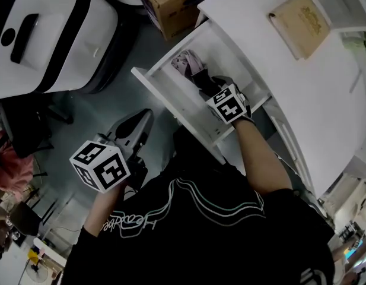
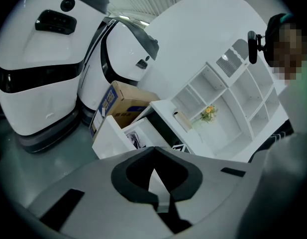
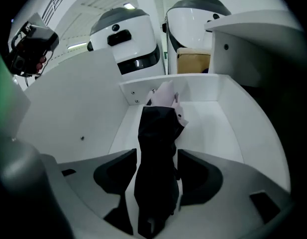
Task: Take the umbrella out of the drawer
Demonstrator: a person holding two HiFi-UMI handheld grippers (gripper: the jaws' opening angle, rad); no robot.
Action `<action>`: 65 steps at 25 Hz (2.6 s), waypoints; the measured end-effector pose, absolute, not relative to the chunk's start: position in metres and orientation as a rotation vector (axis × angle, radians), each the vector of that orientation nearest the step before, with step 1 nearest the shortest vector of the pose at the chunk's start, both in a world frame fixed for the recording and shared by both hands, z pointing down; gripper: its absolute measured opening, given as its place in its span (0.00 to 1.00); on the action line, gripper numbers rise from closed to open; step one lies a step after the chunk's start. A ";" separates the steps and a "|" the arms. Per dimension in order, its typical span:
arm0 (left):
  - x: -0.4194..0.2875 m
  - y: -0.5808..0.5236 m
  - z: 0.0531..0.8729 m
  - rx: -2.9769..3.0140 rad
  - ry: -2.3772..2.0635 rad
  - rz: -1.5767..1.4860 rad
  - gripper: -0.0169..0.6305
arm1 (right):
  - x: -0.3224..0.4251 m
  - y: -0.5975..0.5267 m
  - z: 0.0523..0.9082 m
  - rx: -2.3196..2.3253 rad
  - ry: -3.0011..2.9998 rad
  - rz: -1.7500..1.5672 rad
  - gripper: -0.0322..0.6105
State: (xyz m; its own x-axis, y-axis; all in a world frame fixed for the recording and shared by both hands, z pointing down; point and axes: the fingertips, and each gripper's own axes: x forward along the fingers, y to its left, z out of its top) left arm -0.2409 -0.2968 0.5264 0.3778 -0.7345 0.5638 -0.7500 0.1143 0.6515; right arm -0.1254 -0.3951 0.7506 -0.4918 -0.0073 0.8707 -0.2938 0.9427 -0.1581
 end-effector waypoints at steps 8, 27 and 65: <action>-0.248 -0.298 0.534 1.579 -1.358 0.008 0.06 | -0.133 -0.397 0.777 0.195 -1.982 0.266 0.42; -0.249 -0.287 0.529 1.598 -1.356 -0.019 0.06 | -0.132 -0.398 0.770 0.185 -1.893 0.241 0.37; -0.084 -0.099 0.305 2.228 -1.286 -0.044 0.06 | 0.008 -0.147 0.347 0.637 -2.748 0.341 0.37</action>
State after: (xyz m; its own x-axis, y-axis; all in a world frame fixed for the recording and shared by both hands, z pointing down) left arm -0.0843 -0.0990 0.3047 0.5394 -0.8066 0.2419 -0.7881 -0.3825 0.4822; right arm 0.0084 -0.1475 0.3468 -0.8572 -0.3882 0.3384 -0.4592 0.8737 -0.1608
